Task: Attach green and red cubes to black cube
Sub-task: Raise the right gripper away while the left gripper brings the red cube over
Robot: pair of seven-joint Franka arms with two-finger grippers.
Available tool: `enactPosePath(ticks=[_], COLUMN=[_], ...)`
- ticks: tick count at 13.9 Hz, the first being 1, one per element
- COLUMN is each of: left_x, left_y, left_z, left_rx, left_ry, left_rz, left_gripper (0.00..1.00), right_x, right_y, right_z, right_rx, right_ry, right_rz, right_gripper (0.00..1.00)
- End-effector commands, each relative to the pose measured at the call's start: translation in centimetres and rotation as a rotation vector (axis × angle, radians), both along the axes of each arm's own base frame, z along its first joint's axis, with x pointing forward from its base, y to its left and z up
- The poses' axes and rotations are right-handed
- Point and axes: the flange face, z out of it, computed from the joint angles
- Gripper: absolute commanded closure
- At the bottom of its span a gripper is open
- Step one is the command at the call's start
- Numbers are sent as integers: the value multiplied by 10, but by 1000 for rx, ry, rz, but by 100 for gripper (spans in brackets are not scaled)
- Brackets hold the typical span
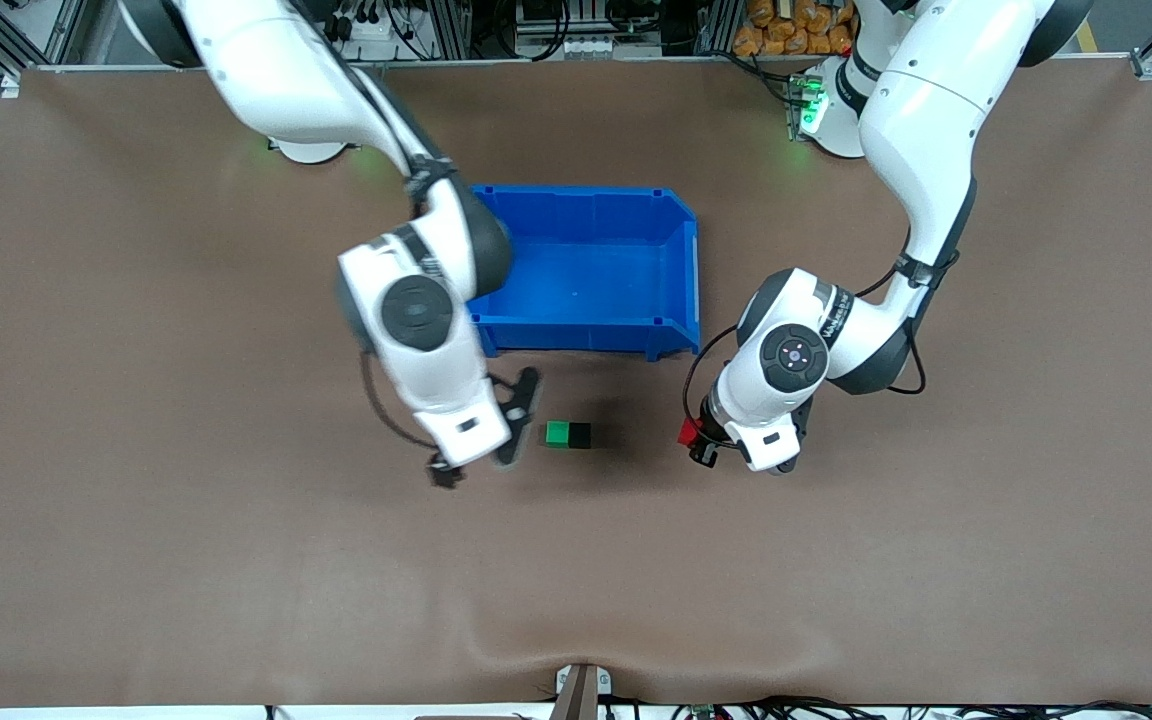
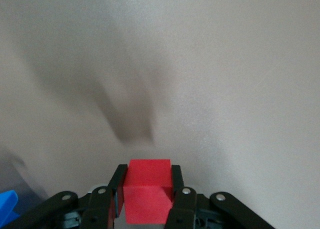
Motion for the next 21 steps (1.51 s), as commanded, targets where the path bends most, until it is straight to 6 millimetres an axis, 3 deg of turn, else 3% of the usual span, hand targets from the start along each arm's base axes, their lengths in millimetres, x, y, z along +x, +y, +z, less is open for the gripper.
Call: enactPosePath(ticks=[1, 5, 8, 10, 16, 21], left_x=[-4, 3, 13, 17, 7, -11], left_y=[-14, -25, -63, -67, -107, -126], left_z=[-10, -11, -21, -19, -30, -58], left_rx=[18, -1, -30, -47, -78, -7], left_ry=[13, 8, -9, -21, -25, -55], left_rz=[13, 113, 192, 216, 307, 321], left_gripper=[100, 100, 100, 100, 100, 100], right_x=[12, 23, 23, 20, -14, -81], right_y=[-60, -165, -242, -281, -350, -355], right_z=[36, 82, 108, 122, 177, 211], right_rx=[22, 69, 125, 146, 157, 173], right_ry=[16, 65, 119, 137, 137, 125], right_rz=[-90, -252, -365, -422, -528, -757], right_gripper=[0, 0, 0, 0, 0, 0])
